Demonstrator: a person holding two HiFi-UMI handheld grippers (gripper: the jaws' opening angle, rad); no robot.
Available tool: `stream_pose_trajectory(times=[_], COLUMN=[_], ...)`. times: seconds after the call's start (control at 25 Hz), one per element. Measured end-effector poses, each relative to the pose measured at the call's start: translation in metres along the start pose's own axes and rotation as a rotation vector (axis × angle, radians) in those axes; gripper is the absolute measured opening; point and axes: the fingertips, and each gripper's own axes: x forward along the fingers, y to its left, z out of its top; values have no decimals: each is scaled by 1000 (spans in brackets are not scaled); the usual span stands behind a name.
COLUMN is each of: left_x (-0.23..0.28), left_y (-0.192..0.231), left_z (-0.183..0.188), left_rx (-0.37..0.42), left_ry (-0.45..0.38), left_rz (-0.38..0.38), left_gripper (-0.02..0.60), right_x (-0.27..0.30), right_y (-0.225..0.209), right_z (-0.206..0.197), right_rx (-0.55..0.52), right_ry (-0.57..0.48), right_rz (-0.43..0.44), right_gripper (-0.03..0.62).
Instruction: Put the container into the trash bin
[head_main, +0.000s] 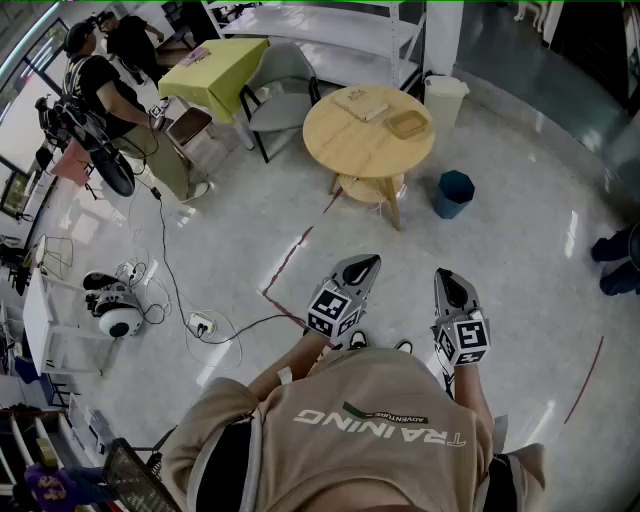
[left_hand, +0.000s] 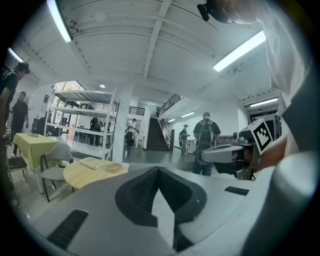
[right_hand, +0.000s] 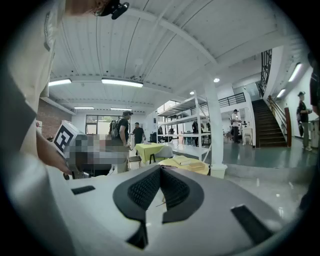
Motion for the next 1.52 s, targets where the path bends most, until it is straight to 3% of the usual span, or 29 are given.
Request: stream_pose_trajectory(times=[0.36, 0.88, 1.04, 1.28, 1.52], left_x=[6, 35, 51, 100, 168], left_y=[45, 84, 94, 101, 115], left_z=[-3, -45, -50, -51, -23], left_rx=[-15, -42, -79, -88, -57], left_ry=[2, 79, 94, 112, 114], left_rz=[4, -148, -154, -153, -106], left_gripper=[2, 2, 2, 2, 2], right_x=[38, 81, 93, 123, 172], right_y=[-16, -10, -14, -58, -128], right_z=[4, -42, -49, -56, -46], right_rx=[25, 121, 124, 138, 141], right_ry=[-16, 64, 105, 117, 94], right_rz=[-85, -187, -186, -156, -82], right_gripper=[3, 5, 5, 5, 4])
